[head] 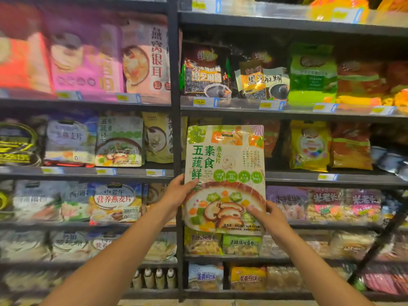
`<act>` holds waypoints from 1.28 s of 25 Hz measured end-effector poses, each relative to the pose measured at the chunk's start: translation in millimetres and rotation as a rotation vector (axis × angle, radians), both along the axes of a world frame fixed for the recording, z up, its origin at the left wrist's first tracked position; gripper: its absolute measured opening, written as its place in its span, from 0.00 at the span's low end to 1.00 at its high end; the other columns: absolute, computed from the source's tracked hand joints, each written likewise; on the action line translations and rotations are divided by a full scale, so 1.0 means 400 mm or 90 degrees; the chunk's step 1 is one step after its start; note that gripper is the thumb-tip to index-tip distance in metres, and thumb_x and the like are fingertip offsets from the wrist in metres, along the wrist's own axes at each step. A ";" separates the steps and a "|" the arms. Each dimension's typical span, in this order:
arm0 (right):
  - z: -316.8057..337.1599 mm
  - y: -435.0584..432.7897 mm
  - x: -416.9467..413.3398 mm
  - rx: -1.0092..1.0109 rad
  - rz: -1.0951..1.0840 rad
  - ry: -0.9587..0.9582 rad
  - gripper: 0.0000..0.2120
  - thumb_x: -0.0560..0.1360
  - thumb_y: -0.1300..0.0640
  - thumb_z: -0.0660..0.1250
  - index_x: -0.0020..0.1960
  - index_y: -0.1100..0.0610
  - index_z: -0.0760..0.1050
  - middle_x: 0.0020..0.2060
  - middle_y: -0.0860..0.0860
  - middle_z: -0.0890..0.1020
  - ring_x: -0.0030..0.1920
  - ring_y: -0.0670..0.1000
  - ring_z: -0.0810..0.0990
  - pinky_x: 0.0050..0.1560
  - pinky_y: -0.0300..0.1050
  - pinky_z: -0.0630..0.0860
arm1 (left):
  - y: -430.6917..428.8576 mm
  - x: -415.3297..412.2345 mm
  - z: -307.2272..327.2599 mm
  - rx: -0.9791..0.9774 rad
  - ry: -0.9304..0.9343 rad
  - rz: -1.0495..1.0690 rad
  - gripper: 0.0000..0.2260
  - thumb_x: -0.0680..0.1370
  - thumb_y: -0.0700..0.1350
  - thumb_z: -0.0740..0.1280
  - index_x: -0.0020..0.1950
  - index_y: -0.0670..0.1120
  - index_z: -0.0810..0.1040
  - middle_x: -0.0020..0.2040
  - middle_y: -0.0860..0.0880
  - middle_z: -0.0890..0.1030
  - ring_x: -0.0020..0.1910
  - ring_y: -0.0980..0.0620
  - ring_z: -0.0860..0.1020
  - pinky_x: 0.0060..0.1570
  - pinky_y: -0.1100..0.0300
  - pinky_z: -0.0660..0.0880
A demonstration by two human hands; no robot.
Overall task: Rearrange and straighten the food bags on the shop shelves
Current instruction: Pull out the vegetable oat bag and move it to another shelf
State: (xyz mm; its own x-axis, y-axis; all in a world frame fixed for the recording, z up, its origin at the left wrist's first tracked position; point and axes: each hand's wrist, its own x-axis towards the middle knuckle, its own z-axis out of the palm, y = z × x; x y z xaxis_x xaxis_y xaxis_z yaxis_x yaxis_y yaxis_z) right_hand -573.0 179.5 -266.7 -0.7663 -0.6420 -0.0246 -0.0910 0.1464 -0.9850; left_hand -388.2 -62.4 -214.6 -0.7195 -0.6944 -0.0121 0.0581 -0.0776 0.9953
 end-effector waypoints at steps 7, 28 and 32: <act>0.016 -0.195 0.150 -0.012 0.099 0.013 0.24 0.71 0.45 0.79 0.63 0.52 0.76 0.54 0.49 0.85 0.47 0.49 0.87 0.40 0.41 0.82 | -0.109 0.247 0.018 -0.011 0.003 0.096 0.12 0.82 0.44 0.69 0.66 0.49 0.80 0.58 0.48 0.87 0.53 0.47 0.86 0.49 0.51 0.84; 0.001 -0.888 0.552 -0.027 0.132 -0.032 0.19 0.73 0.49 0.78 0.61 0.53 0.79 0.53 0.51 0.87 0.50 0.52 0.88 0.48 0.48 0.85 | -0.780 0.639 -0.020 -0.050 -0.035 0.192 0.13 0.82 0.46 0.69 0.66 0.47 0.82 0.56 0.47 0.87 0.54 0.44 0.85 0.59 0.41 0.81; -0.004 -0.964 0.533 -0.015 0.115 -0.042 0.20 0.72 0.47 0.79 0.60 0.51 0.79 0.52 0.50 0.87 0.50 0.52 0.88 0.47 0.50 0.85 | -0.867 0.613 -0.024 -0.052 -0.033 0.165 0.13 0.83 0.47 0.68 0.67 0.50 0.81 0.58 0.49 0.86 0.55 0.46 0.85 0.57 0.47 0.82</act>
